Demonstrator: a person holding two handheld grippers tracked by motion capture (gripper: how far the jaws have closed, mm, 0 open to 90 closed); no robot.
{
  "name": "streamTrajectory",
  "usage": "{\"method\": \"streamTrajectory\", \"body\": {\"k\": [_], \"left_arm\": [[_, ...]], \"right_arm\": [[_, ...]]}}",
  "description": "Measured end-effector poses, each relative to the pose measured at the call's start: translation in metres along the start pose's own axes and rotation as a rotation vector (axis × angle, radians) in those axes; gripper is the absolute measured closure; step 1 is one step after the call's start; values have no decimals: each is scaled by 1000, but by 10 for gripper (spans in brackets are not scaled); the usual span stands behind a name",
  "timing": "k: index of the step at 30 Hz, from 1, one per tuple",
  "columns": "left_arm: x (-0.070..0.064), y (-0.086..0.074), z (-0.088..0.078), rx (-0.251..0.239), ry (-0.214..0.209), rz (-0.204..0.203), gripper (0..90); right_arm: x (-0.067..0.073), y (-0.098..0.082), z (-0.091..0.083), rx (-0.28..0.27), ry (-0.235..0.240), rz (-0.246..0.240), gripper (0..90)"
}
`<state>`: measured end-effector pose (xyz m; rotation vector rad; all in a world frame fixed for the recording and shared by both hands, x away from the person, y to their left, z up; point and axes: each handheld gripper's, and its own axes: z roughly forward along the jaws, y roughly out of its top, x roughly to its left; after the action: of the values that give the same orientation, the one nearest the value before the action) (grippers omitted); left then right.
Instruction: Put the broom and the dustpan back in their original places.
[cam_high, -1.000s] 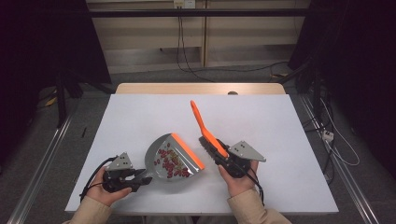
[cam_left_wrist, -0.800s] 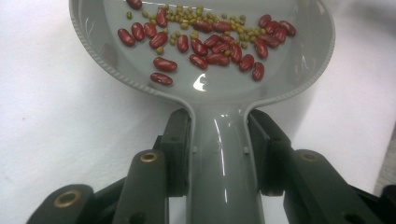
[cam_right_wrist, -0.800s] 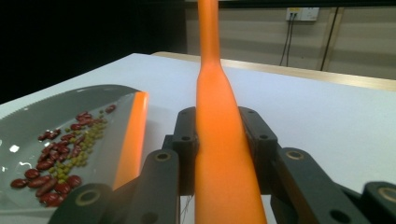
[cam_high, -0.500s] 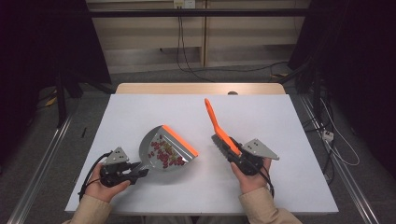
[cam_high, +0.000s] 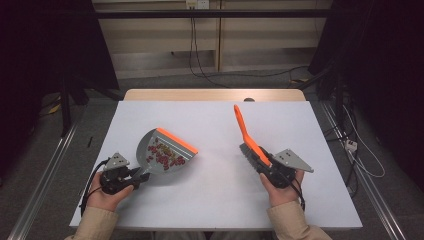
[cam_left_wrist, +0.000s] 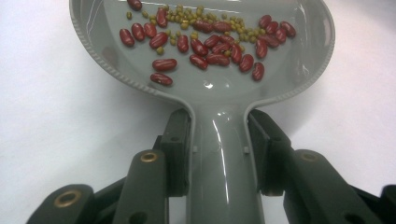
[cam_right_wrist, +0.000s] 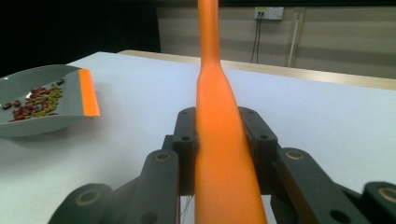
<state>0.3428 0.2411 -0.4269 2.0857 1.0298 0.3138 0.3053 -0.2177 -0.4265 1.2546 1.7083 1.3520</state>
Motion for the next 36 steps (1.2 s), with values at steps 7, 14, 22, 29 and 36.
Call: {"method": "streamTrajectory", "body": {"k": [7,14,22,29,36], "left_arm": [[5,1,5,8,58,-44,631],[7,2,12,20,109,-81,631],[13,4,19,22,161,-134,631],[17,6,25,14,204,-183,630],[17,8,28,20,219,-196,629]], "right_arm": [[-14,-2,-6,4,-29,6,713],[-22,-3,-11,7,-51,6,713],[-33,-5,-16,11,-82,4,713],[-44,-6,-17,16,-121,8,713],[-61,-8,-15,26,-179,-9,713]]}}
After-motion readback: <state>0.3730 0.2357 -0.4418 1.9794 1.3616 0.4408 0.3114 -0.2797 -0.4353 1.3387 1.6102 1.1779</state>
